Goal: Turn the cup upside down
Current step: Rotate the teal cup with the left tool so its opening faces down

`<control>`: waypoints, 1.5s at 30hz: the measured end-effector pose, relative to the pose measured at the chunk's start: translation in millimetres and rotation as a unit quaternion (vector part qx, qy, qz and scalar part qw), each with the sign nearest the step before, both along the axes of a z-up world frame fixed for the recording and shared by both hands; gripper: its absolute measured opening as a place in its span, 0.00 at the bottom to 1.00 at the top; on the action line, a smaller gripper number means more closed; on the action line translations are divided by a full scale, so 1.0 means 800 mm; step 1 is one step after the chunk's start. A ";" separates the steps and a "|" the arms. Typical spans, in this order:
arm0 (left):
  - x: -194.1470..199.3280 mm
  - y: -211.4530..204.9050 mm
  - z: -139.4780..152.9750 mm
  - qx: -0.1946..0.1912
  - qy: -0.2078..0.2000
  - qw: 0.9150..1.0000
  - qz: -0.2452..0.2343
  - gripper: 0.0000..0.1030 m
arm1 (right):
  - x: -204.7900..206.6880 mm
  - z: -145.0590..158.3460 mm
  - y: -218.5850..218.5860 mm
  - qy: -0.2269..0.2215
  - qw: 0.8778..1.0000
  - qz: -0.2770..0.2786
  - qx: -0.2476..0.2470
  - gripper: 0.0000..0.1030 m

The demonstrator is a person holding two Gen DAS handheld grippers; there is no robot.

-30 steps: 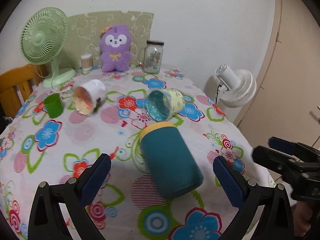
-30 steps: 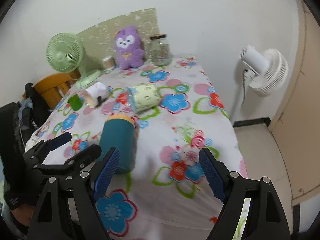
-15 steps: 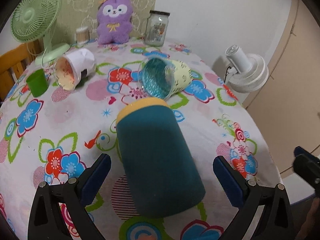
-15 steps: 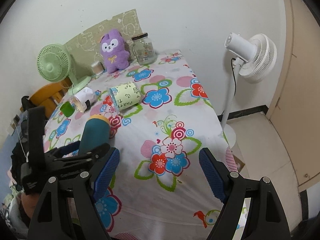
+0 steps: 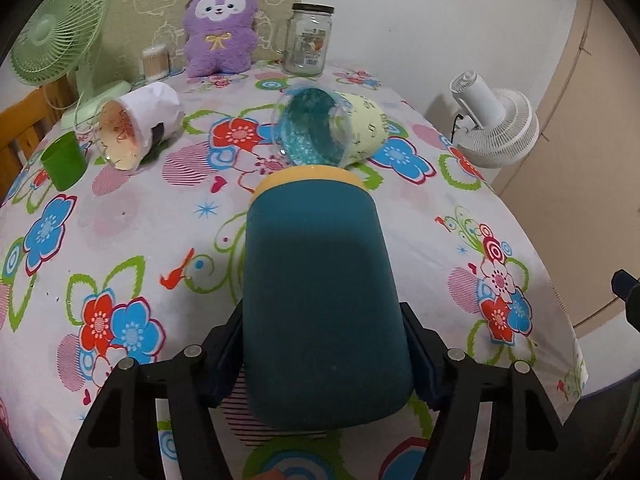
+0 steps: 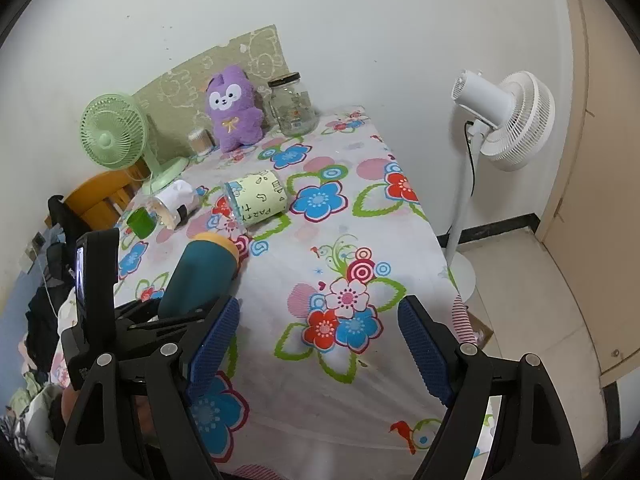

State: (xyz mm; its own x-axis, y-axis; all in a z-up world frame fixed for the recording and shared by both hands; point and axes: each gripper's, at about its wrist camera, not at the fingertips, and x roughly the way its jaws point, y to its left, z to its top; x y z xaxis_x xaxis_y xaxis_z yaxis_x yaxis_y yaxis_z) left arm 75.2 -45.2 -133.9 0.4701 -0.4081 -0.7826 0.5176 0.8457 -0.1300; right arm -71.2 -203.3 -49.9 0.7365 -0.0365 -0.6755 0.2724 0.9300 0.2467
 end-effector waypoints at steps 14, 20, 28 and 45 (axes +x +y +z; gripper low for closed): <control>-0.007 0.044 0.054 -0.028 -0.059 0.997 0.030 0.66 | 0.014 0.008 0.032 -0.006 0.999 0.040 -0.012 0.81; -0.014 0.073 0.083 -0.051 -0.068 0.995 0.042 0.66 | 0.030 -0.002 0.053 0.009 0.998 0.063 -0.013 0.81; -0.022 0.112 0.115 -0.067 -0.085 0.992 0.065 0.66 | 0.045 -0.005 0.082 0.016 0.996 0.088 -0.021 0.81; -0.011 0.164 0.108 -0.079 -0.076 0.989 0.096 0.41 | 0.067 -0.004 0.132 0.030 0.990 0.132 -0.044 0.81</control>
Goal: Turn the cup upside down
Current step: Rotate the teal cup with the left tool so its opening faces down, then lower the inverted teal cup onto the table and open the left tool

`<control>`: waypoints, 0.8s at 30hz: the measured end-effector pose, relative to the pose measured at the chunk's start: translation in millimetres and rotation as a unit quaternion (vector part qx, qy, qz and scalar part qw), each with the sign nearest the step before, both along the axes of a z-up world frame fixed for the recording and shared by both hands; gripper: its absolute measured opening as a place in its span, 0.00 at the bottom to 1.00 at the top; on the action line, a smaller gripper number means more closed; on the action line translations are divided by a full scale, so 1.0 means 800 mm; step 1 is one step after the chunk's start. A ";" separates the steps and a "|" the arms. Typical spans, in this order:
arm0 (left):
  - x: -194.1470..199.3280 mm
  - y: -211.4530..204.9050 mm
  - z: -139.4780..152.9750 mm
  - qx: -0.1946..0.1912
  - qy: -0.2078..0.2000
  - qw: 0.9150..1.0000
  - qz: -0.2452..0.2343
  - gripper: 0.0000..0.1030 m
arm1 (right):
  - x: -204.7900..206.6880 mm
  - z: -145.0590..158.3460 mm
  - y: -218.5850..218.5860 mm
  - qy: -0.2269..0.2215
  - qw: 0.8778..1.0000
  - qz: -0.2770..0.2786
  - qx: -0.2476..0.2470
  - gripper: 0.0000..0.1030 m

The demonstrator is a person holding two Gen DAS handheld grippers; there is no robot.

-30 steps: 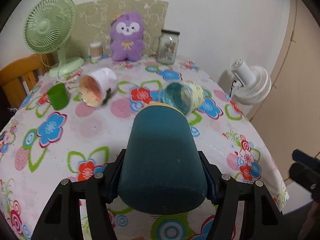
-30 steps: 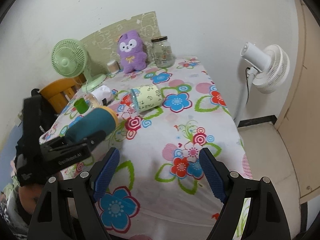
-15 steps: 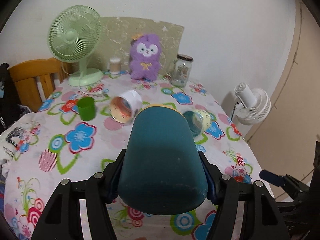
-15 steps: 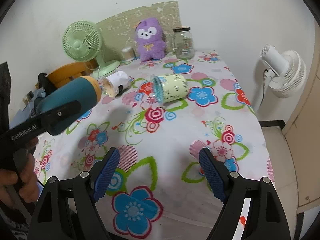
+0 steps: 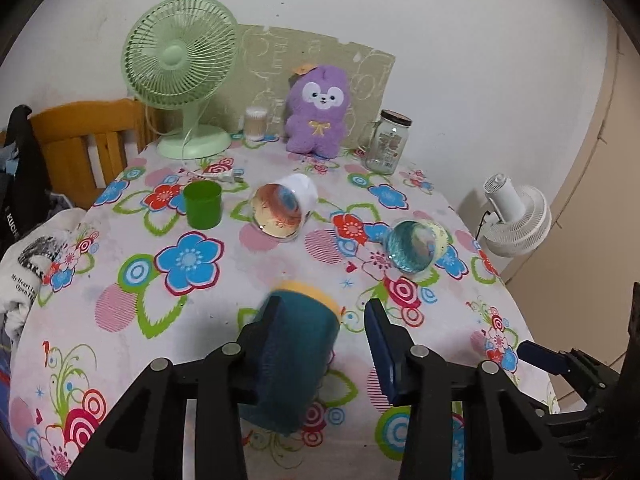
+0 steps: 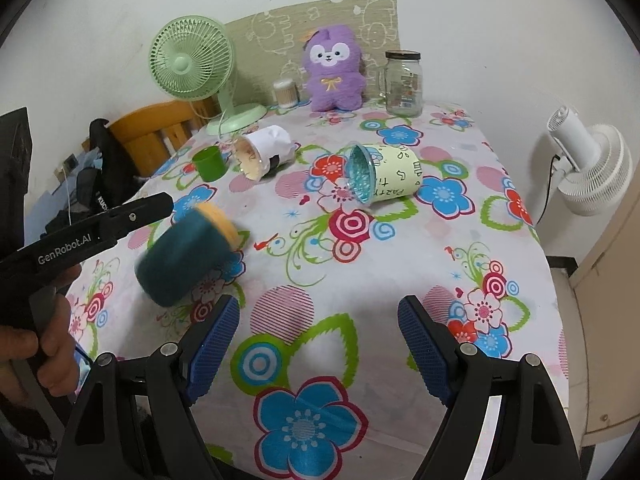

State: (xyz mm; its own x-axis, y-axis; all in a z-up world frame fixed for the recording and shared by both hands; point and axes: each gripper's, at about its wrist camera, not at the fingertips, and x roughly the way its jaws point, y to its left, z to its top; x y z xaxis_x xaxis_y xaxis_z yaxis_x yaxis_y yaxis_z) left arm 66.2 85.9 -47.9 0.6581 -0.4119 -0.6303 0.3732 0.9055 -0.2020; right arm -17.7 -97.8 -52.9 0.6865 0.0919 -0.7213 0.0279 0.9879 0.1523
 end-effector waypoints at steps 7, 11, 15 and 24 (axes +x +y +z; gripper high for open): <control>-0.006 0.024 0.001 -0.019 -0.003 1.000 0.009 0.94 | 0.003 0.000 0.001 0.004 1.000 -0.007 -0.001 0.81; -0.013 0.050 -0.017 0.001 -0.001 1.000 0.021 0.99 | 0.004 -0.006 0.002 0.012 1.000 -0.006 -0.005 0.81; 0.000 0.069 -0.047 0.008 0.038 0.999 0.032 0.99 | 0.012 -0.016 0.006 0.025 1.000 -0.006 -0.001 0.81; -0.017 0.047 -0.075 0.023 0.023 0.999 -0.032 0.99 | 0.016 -0.018 0.025 0.032 0.999 0.009 -0.020 0.81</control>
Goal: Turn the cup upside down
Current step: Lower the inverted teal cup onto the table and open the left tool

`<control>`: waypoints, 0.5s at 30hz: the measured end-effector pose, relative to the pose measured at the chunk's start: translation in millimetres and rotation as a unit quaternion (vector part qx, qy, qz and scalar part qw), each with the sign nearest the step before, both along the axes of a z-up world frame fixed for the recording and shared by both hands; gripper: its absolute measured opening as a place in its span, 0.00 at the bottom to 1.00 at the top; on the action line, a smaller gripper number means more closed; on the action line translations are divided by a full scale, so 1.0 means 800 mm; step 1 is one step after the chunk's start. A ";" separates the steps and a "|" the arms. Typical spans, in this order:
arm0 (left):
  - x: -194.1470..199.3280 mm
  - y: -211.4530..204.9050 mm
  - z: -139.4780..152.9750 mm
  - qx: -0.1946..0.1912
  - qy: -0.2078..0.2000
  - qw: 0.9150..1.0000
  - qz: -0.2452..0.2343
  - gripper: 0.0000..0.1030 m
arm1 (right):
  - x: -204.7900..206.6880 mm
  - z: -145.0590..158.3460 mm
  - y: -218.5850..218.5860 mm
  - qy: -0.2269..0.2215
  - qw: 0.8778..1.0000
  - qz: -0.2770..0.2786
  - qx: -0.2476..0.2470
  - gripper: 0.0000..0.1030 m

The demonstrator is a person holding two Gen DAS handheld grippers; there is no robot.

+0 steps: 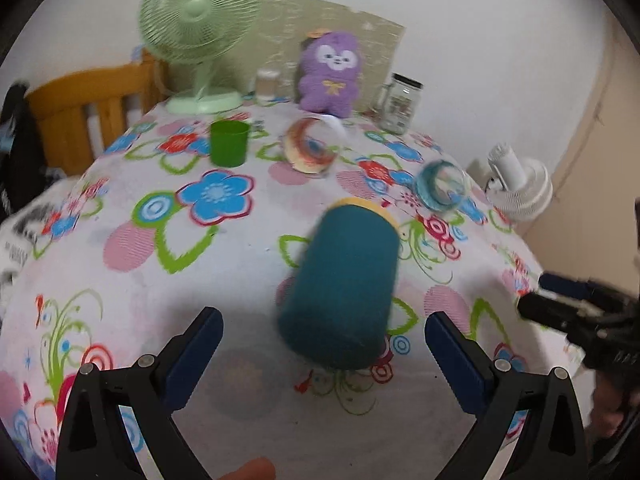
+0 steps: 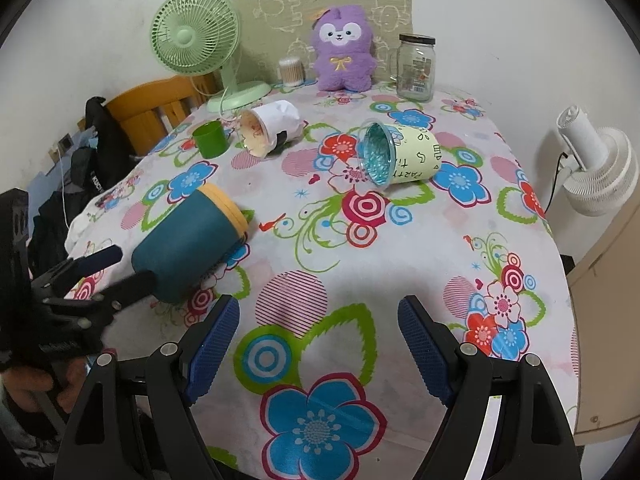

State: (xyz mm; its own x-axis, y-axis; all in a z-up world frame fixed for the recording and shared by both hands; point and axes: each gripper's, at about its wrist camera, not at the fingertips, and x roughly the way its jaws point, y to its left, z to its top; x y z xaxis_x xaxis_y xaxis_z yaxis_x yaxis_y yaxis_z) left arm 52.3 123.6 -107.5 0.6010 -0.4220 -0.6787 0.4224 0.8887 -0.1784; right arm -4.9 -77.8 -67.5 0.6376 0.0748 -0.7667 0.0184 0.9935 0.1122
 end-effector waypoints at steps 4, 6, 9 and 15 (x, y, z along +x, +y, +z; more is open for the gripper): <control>0.006 -0.011 -0.012 0.028 0.001 1.000 -0.003 0.96 | -0.002 0.003 0.002 -0.001 1.000 0.000 -0.006 0.81; 0.008 -0.010 -0.017 0.022 0.007 1.000 -0.005 0.96 | -0.003 0.003 0.002 -0.001 1.000 -0.001 -0.008 0.81; 0.015 -0.009 -0.025 0.029 0.014 0.999 -0.003 0.91 | -0.003 0.002 0.001 0.001 1.000 -0.004 -0.009 0.81; 0.026 -0.008 -0.037 0.028 0.029 0.999 -0.005 0.85 | -0.004 0.004 0.006 0.000 1.000 0.002 -0.014 0.81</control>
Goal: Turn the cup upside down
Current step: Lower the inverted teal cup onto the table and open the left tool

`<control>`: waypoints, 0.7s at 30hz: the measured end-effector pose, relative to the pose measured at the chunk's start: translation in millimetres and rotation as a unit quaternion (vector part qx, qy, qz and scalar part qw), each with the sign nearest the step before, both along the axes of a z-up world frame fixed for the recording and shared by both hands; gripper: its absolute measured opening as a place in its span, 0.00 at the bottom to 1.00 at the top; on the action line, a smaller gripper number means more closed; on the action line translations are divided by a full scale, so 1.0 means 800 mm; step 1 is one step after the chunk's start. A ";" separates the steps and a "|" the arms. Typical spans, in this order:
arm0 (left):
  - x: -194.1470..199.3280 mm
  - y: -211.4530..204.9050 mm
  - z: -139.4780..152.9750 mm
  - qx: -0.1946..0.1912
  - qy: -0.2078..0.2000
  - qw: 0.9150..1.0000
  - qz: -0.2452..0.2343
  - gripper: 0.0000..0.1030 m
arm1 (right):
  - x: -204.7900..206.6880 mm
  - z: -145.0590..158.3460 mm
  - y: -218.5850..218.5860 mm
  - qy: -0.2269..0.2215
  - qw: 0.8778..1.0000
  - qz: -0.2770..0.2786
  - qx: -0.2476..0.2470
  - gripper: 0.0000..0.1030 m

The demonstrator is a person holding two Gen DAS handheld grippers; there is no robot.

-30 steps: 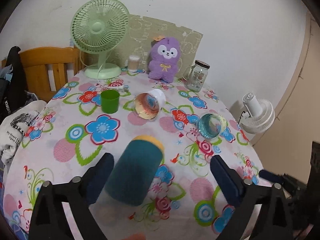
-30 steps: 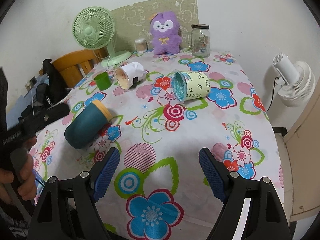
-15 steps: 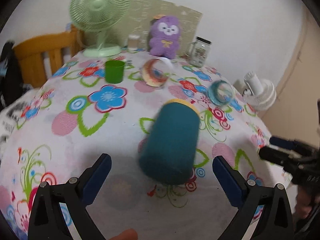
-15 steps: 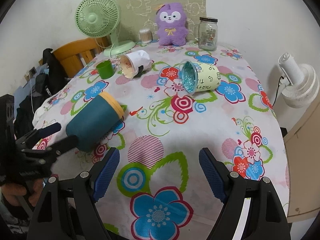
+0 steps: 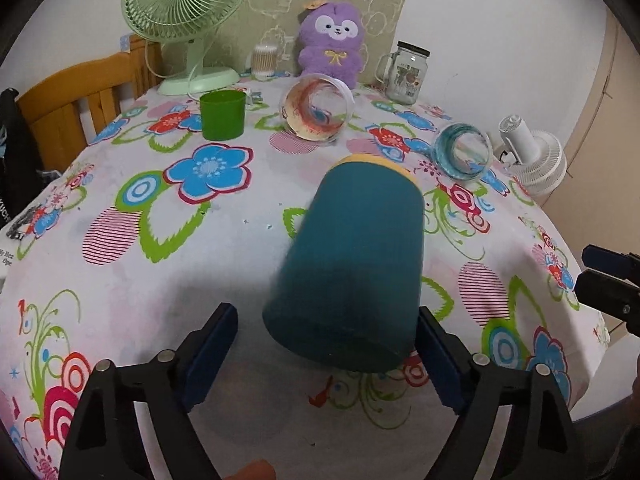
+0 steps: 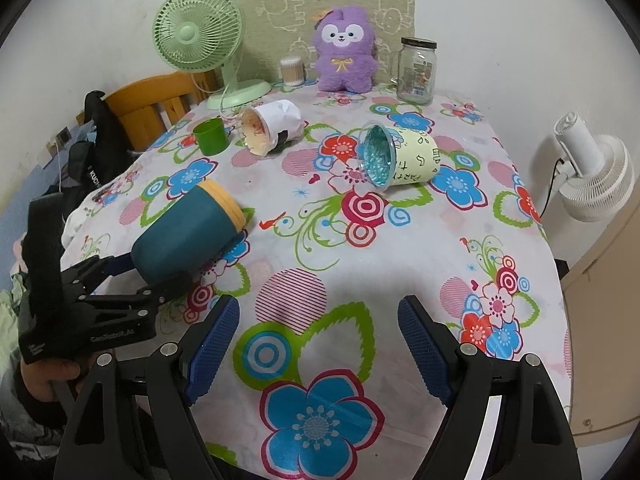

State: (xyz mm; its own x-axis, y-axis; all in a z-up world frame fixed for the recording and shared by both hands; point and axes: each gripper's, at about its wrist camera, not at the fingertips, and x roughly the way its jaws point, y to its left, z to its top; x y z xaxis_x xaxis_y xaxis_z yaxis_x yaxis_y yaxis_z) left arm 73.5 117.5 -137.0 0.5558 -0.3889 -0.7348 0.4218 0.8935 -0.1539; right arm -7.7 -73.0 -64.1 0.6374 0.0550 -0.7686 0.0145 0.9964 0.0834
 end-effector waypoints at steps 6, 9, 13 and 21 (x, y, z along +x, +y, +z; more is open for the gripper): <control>-0.003 0.005 0.006 -0.015 -0.008 1.000 0.004 0.68 | 0.001 0.000 0.003 0.001 1.000 0.001 0.000 0.81; -0.005 0.010 0.016 -0.019 -0.021 1.000 0.012 0.68 | 0.001 0.001 0.004 0.001 1.000 0.003 -0.001 0.81; -0.011 0.017 0.042 -0.025 -0.045 0.999 0.016 0.68 | 0.003 0.001 0.005 0.001 1.000 0.005 -0.001 0.81; -0.018 0.024 0.082 -0.043 -0.081 0.996 0.015 0.65 | 0.007 -0.001 0.011 -0.001 1.000 0.017 0.001 0.81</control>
